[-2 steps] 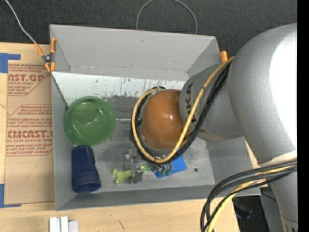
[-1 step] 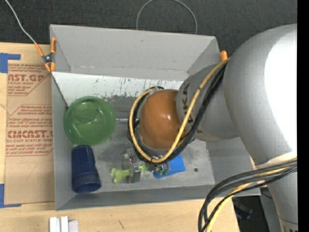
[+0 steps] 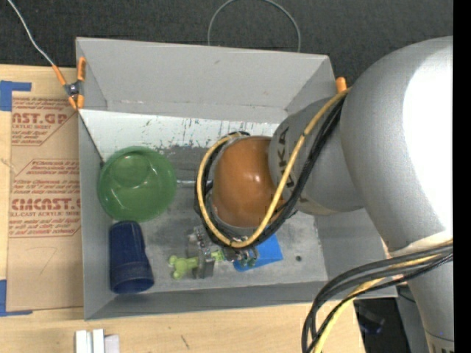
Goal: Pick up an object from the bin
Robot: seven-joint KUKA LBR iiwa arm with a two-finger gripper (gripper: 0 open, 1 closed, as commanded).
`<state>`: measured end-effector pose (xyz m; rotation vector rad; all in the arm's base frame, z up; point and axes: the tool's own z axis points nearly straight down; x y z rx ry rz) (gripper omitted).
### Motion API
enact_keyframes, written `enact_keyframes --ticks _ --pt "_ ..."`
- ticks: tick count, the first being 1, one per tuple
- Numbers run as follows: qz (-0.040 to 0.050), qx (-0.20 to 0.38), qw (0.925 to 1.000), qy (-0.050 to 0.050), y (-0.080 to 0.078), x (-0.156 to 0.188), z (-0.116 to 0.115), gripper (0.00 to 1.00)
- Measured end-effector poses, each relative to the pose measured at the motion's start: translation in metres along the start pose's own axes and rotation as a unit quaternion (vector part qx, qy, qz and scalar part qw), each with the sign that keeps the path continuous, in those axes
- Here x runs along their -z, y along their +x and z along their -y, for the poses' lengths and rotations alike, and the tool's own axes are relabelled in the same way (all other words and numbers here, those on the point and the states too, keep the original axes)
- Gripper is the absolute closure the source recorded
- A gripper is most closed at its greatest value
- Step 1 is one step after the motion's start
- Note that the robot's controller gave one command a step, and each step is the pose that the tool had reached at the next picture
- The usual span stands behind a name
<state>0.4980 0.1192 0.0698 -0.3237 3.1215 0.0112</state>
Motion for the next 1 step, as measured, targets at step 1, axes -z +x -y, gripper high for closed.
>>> enact_keyframes --ticks 1 --pt "-0.0002 -0.003 1.0000 0.000 0.0064 -0.0001 0.0149 1.00"
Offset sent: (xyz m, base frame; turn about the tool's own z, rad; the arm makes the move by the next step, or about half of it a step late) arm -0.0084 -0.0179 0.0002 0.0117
